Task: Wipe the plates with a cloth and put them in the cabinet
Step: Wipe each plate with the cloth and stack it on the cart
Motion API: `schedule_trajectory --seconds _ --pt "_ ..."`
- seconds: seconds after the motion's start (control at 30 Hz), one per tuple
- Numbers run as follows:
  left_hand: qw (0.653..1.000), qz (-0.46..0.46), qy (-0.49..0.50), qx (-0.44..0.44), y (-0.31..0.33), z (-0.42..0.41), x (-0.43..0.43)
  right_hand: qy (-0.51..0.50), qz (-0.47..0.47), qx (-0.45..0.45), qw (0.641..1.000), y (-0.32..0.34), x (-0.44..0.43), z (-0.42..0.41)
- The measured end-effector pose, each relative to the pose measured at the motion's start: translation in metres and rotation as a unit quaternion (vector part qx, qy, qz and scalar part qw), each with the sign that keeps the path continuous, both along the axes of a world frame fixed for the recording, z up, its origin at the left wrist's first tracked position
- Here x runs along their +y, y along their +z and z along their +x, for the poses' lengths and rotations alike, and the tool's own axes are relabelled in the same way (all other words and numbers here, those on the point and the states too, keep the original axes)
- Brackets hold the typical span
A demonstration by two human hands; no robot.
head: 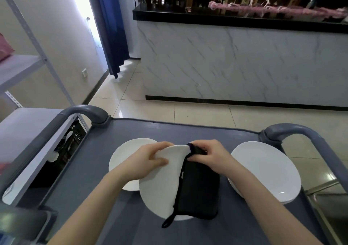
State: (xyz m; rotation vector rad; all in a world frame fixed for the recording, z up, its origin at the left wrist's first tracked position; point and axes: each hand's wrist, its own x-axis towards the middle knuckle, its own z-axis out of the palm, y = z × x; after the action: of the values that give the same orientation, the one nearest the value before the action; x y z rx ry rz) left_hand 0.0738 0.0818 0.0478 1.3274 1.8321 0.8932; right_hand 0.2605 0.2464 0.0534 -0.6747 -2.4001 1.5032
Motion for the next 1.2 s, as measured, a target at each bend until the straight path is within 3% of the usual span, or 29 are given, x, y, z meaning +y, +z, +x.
schedule_trajectory --seconds 0.07,0.17,0.3,0.37,0.43,0.6,0.73,0.8,0.87,1.0,1.2 --pt "0.999 0.016 0.034 0.008 0.0 0.001 0.001 -0.003 0.002 0.005 1.0 0.001 -0.002 -0.001" --pt "0.982 0.073 0.161 -0.062 -0.005 0.001 -0.006 -0.084 -0.124 0.096 0.984 0.0 -0.005 0.008" --pt "0.92 0.128 0.294 -0.226 -0.024 0.023 -0.012 -0.209 -0.327 0.213 0.897 -0.013 -0.016 0.013" --pt "0.885 0.144 0.324 -0.301 -0.033 0.033 -0.011 -0.249 -0.387 0.231 0.857 -0.021 -0.024 0.013" --pt "0.879 0.152 0.322 -0.317 -0.035 0.037 -0.011 -0.265 -0.407 0.227 0.845 -0.027 -0.028 0.015" --pt "0.935 0.108 0.241 -0.238 -0.025 0.022 -0.021 -0.226 -0.3 0.161 0.913 -0.026 -0.012 0.025" --pt "0.979 0.077 0.144 -0.126 -0.013 0.013 -0.018 -0.132 -0.099 0.086 0.983 -0.002 -0.004 0.013" --pt "0.991 0.062 0.108 -0.049 -0.011 0.014 -0.013 -0.079 0.015 0.04 0.996 0.006 -0.007 0.001" --pt "0.994 0.062 0.088 -0.002 -0.011 0.018 -0.01 -0.036 0.06 0.02 0.997 0.011 -0.014 -0.008" --pt "0.985 0.103 0.136 -0.006 -0.014 0.021 -0.014 -0.044 0.037 0.048 0.997 0.007 -0.02 -0.005" --pt "0.937 0.164 0.26 -0.167 -0.018 0.028 -0.026 -0.172 -0.197 0.138 0.955 -0.026 -0.029 0.025"
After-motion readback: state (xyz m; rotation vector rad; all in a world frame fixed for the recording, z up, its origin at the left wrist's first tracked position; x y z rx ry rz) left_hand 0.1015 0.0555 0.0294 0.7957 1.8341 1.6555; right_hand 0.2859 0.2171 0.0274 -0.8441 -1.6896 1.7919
